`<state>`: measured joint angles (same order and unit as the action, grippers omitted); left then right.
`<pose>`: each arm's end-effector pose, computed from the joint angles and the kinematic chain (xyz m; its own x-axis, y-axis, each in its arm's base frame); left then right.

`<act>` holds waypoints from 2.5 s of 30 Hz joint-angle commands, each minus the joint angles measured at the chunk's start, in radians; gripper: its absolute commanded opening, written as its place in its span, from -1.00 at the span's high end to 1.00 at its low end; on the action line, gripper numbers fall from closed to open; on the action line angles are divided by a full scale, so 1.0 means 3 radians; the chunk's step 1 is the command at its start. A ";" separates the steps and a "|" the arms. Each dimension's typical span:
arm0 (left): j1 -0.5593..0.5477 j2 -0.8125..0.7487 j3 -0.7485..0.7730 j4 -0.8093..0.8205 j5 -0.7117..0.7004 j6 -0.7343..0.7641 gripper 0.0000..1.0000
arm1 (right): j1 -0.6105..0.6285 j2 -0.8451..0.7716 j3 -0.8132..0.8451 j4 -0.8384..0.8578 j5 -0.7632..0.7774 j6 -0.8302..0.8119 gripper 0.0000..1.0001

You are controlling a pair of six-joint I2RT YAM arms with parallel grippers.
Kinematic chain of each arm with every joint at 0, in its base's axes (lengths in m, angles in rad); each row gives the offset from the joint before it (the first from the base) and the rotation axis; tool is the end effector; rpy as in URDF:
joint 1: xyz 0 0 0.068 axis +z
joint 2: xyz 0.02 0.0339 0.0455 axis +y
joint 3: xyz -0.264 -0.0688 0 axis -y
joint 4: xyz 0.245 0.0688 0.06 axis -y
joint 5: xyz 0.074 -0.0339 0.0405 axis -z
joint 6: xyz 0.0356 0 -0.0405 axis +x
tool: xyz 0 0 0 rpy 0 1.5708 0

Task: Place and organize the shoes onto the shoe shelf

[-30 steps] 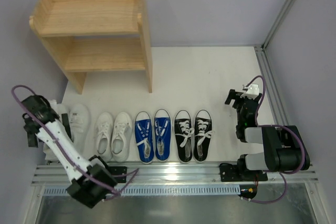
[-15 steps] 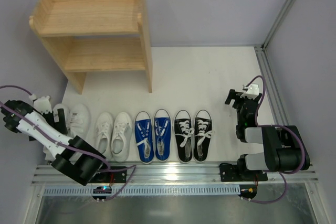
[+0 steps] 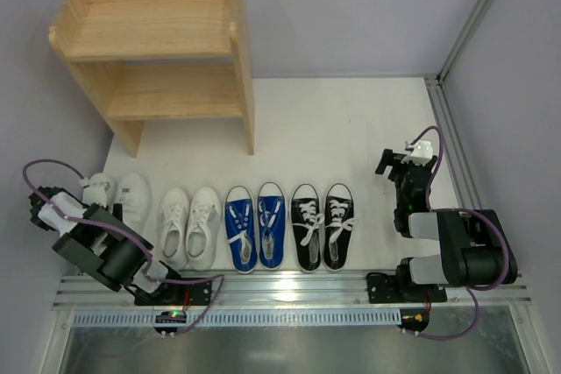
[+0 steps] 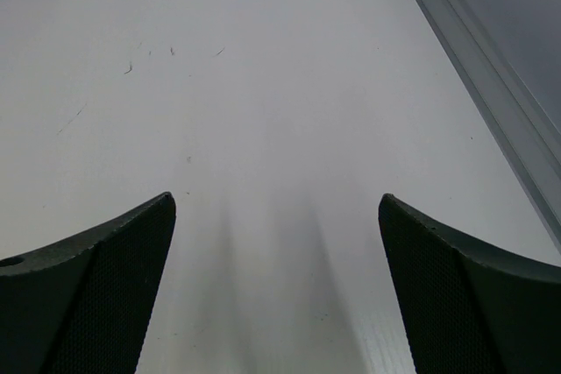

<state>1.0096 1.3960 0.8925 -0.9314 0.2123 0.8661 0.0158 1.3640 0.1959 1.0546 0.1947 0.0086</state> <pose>0.1300 0.1927 0.2000 -0.9605 -0.1286 -0.2468 -0.1246 0.9917 -0.0320 0.2253 -0.0033 0.1577 -0.1117 0.0067 -0.9937 0.1777 0.9840 -0.0134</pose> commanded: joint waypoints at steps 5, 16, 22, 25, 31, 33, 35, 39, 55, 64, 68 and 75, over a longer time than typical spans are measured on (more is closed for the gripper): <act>0.0020 0.0653 -0.0132 0.0650 -0.0084 0.0217 -0.31 | 0.0003 0.0004 -0.0004 0.0269 -0.0020 -0.0013 -0.95; 0.0020 -0.0004 -0.0096 0.0027 0.0243 0.0115 1.00 | -0.0002 -0.0001 -0.0004 0.0269 -0.0015 -0.0013 -0.95; 0.0015 -0.1006 0.0317 -0.0943 0.0586 0.0176 1.00 | -0.0002 -0.0001 0.0001 0.0263 -0.0015 -0.0013 -0.95; 0.0020 -0.1033 0.0735 -0.1453 0.0708 0.0150 1.00 | -0.0002 0.0004 -0.0004 0.0268 -0.0015 -0.0013 -0.95; 0.0020 -0.1007 0.1626 -0.2284 0.1102 0.0058 1.00 | 0.0003 0.0004 -0.0004 0.0269 -0.0020 -0.0013 -0.95; 0.0015 -0.1130 0.2048 -0.2377 0.1295 -0.0119 1.00 | -0.0002 -0.0001 -0.0004 0.0268 -0.0015 -0.0013 -0.95; 0.0020 -0.1181 0.2392 -0.2367 0.1414 -0.0334 1.00 | -0.0002 0.0004 -0.0004 0.0268 -0.0015 -0.0013 -0.95; 0.0015 -0.1029 0.3510 -0.2428 0.1767 -0.0988 1.00 | 0.0003 -0.0001 -0.0004 0.0269 -0.0015 -0.0013 -0.95; 0.0015 -0.0205 0.4562 0.1066 0.2662 -0.4946 0.99 | -0.0002 0.0004 0.0001 0.0269 -0.0015 -0.0013 -0.95; -0.0011 0.0460 0.5405 0.2516 0.2917 -0.6349 0.94 | -0.0002 -0.0001 0.0001 0.0269 -0.0015 -0.0018 -0.95; -0.0052 0.0256 0.5161 0.2578 0.3101 -0.6216 0.99 | -0.0002 0.0004 -0.0004 0.0268 -0.0015 -0.0013 -0.95; -0.0067 -0.0046 0.4772 0.2287 0.3388 -0.5680 0.99 | 0.0003 -0.0001 -0.0004 0.0268 -0.0020 -0.0013 -0.95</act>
<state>0.9939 1.4502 2.3192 -0.4088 1.2179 -0.9455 0.0158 1.3640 0.1959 1.0546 0.1947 0.0086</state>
